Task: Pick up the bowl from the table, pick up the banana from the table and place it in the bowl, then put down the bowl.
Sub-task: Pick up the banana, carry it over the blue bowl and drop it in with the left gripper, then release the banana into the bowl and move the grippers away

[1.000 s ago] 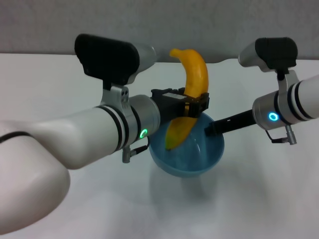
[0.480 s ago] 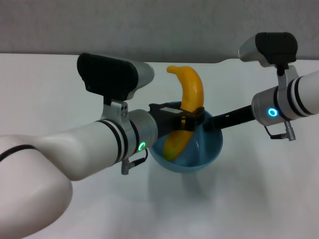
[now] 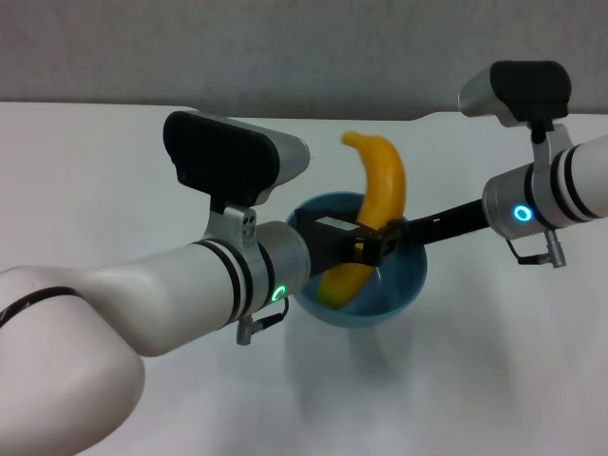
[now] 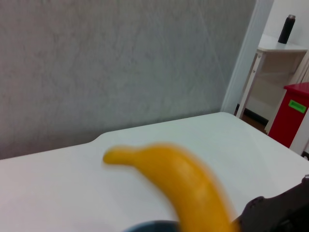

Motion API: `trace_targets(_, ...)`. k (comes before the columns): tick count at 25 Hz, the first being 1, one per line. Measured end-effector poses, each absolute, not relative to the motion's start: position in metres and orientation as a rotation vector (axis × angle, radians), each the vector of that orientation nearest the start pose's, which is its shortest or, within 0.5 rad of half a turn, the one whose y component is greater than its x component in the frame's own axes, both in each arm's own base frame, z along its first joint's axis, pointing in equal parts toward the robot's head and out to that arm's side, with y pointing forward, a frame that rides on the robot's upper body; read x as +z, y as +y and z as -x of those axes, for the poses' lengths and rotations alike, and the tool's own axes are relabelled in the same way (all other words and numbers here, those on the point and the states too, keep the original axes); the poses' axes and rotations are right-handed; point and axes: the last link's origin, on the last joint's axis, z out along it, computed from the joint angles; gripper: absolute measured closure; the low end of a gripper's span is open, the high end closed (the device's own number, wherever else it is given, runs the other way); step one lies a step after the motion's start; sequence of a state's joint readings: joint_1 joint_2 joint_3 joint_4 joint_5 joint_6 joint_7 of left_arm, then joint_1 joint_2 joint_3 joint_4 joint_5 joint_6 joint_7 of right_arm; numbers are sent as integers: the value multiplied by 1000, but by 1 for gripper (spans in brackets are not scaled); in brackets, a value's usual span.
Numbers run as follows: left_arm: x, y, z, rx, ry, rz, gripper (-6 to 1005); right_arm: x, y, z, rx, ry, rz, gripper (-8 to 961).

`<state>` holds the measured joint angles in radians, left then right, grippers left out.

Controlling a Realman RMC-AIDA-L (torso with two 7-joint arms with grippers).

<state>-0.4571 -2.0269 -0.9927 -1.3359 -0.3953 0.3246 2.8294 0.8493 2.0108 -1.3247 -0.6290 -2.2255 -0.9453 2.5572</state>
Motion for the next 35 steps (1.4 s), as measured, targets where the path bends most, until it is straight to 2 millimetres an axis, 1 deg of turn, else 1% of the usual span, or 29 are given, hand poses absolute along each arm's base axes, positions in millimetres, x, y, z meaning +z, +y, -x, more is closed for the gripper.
trace_targets(6, -99, 351, 112, -457, -866, 2287, 435, -44, 433, -202, 10, 1295, 2367, 928)
trace_targets(10, -92, 358, 113, -451, -858, 2264, 276, -44, 430, -208, 5, 1313, 2358, 928)
trace_targets(12, -82, 366, 116, -437, -858, 2225, 196, -45, 429, -210, 0, 1321, 2355, 928)
trace_targets(14, -71, 372, 122, -434, -862, 2183, 141, -45, 429, -211, -2, 1327, 2353, 928)
trace_targets(15, -59, 379, 130, -439, -868, 2131, 113, -44, 429, -211, -1, 1329, 2351, 928)
trace_targets(16, -52, 383, 133, -442, -867, 2105, 85, -44, 428, -211, -2, 1333, 2350, 928)
trace_targets(17, -52, 383, 133, -442, -867, 2105, 85, -44, 428, -212, -3, 1336, 2349, 928)
trace_targets(21, -25, 395, 144, -441, -828, 2011, 86, -45, 426, -217, -15, 1353, 2341, 927)
trace_targets(24, -7, 399, 160, -402, -778, 1941, 87, -44, 425, -218, -26, 1365, 2341, 927)
trace_targets(27, 5, 395, 179, -365, -678, 1889, 87, -45, 422, -224, -53, 1392, 2335, 927)
trace_targets(28, 5, 395, 179, -365, -678, 1889, 88, -43, 422, -227, -58, 1398, 2326, 927)
trace_targets(32, 9, 387, 194, -391, -647, 1864, 88, -39, 423, -234, -104, 1423, 2292, 927)
trace_targets(35, 8, 388, 201, -407, -649, 1855, 89, -38, 427, -237, -151, 1418, 2266, 927)
